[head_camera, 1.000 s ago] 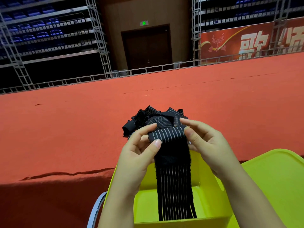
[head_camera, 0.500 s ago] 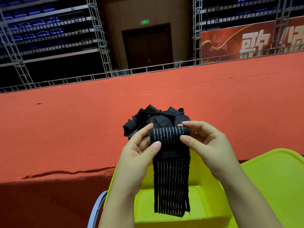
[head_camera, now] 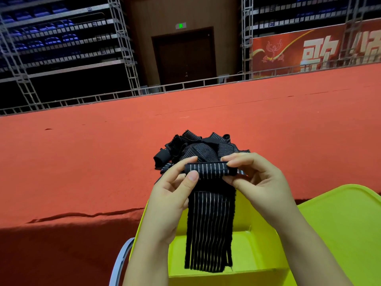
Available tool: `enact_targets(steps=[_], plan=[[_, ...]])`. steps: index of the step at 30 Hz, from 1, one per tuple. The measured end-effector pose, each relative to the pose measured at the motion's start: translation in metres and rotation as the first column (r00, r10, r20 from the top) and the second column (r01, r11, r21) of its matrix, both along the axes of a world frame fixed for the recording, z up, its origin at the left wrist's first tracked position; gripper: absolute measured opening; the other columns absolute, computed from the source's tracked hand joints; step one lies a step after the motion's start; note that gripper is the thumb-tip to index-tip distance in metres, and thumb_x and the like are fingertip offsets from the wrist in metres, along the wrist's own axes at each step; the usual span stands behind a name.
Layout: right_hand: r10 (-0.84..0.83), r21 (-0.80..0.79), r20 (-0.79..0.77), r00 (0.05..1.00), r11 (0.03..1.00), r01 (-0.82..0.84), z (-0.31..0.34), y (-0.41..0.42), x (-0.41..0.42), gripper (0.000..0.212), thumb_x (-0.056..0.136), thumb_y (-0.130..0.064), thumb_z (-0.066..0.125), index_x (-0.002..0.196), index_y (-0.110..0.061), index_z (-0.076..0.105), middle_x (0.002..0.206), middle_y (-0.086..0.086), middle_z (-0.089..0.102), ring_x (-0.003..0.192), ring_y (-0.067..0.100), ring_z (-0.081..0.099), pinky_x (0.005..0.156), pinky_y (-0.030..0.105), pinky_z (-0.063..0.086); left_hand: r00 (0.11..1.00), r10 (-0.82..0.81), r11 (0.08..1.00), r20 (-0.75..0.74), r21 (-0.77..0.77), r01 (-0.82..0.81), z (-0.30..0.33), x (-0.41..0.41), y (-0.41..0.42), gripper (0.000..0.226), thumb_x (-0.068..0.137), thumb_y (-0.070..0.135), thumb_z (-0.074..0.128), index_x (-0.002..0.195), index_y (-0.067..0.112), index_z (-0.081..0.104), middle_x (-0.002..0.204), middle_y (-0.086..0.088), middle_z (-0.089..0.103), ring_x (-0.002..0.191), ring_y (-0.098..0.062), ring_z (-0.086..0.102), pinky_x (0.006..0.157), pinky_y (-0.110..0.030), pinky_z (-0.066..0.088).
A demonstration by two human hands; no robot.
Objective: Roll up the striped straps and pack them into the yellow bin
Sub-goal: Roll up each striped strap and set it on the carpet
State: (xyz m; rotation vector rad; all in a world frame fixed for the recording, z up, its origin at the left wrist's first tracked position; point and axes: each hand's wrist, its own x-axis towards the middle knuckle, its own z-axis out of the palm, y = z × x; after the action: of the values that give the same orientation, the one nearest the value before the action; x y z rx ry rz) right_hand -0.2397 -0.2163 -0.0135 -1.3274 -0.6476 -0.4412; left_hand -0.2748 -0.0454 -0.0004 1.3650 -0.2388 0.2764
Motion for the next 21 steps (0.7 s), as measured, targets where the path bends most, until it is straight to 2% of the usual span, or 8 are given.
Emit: enact_targets(steps=[3,6,7,9,13,18,21], plan=[[0.1,0.022,-0.122,0.987,0.995,-0.098,0.0019,-0.0038,-0.0019,0.027,0.078,0.004,0.069,0.096,-0.015,0.069,0.103,-0.002,0.072,0.097,0.01,0.067,0.081,0.018,0.051,1.0,-0.01,1.0,0.024,0.001,0.01,-0.0001,-0.0009,0.0015,0.03,0.076,0.024,0.064,0.102,0.036,0.074,0.085,-0.001,0.069,0.088,-0.026,0.051,0.078,-0.046,0.032],[0.092,-0.005,-0.23,0.969,0.995,-0.096,0.0008,-0.0053,-0.0002,0.025,0.079,-0.02,0.071,0.103,-0.028,0.071,0.103,-0.004,0.073,0.091,0.009,0.068,0.081,0.025,0.055,0.999,-0.031,0.999,0.04,0.027,0.03,-0.0006,-0.0023,0.0025,0.032,0.076,0.019,0.063,0.099,0.037,0.075,0.088,0.002,0.073,0.088,-0.016,0.065,0.076,-0.033,0.051],[0.088,-0.004,-0.268,0.959,0.996,-0.093,0.0003,-0.0047,0.0006,0.026,0.078,-0.025,0.07,0.103,-0.031,0.071,0.105,-0.003,0.072,0.093,0.009,0.067,0.079,0.027,0.056,0.998,-0.04,0.999,0.044,0.029,0.039,-0.0012,-0.0026,0.0035,0.033,0.076,0.017,0.062,0.099,0.036,0.075,0.092,0.0,0.074,0.089,-0.014,0.067,0.074,-0.027,0.054],[0.084,-0.014,-0.32,0.944,0.996,-0.093,-0.0008,-0.004,0.0016,0.031,0.074,-0.029,0.067,0.103,-0.038,0.071,0.108,-0.001,0.07,0.097,0.01,0.066,0.075,0.026,0.056,0.998,-0.05,0.999,0.047,0.022,0.049,-0.002,-0.0027,0.0052,0.034,0.076,0.012,0.062,0.101,0.032,0.075,0.1,-0.004,0.074,0.094,-0.015,0.069,0.073,-0.024,0.055],[0.082,-0.008,-0.322,0.943,0.996,-0.089,-0.0014,-0.0049,0.0008,0.032,0.073,-0.027,0.067,0.104,-0.035,0.071,0.103,-0.002,0.067,0.093,0.007,0.062,0.074,0.025,0.054,0.997,-0.073,0.997,0.032,-0.01,0.074,-0.0018,-0.0032,0.006,0.038,0.075,0.01,0.063,0.105,0.031,0.075,0.109,-0.008,0.073,0.102,-0.019,0.069,0.08,-0.029,0.056],[0.118,0.052,-0.283,0.952,0.993,-0.107,-0.0018,-0.0038,0.0019,0.031,0.075,-0.015,0.075,0.103,-0.027,0.073,0.101,-0.006,0.07,0.093,0.007,0.063,0.075,0.022,0.051,0.998,-0.058,0.998,0.006,-0.007,0.058,-0.0005,-0.0041,0.0052,0.032,0.075,0.021,0.065,0.102,0.035,0.075,0.106,-0.004,0.073,0.1,-0.017,0.069,0.083,-0.034,0.057],[0.143,0.064,-0.252,0.957,0.989,-0.131,-0.0025,-0.0027,0.0022,0.032,0.076,-0.01,0.073,0.103,-0.028,0.073,0.107,-0.004,0.07,0.1,0.01,0.064,0.084,0.026,0.052,0.999,-0.031,0.999,0.016,0.011,0.031,-0.0003,-0.0044,0.0042,0.033,0.074,0.02,0.065,0.1,0.038,0.075,0.107,-0.002,0.074,0.102,-0.016,0.068,0.088,-0.036,0.056]])
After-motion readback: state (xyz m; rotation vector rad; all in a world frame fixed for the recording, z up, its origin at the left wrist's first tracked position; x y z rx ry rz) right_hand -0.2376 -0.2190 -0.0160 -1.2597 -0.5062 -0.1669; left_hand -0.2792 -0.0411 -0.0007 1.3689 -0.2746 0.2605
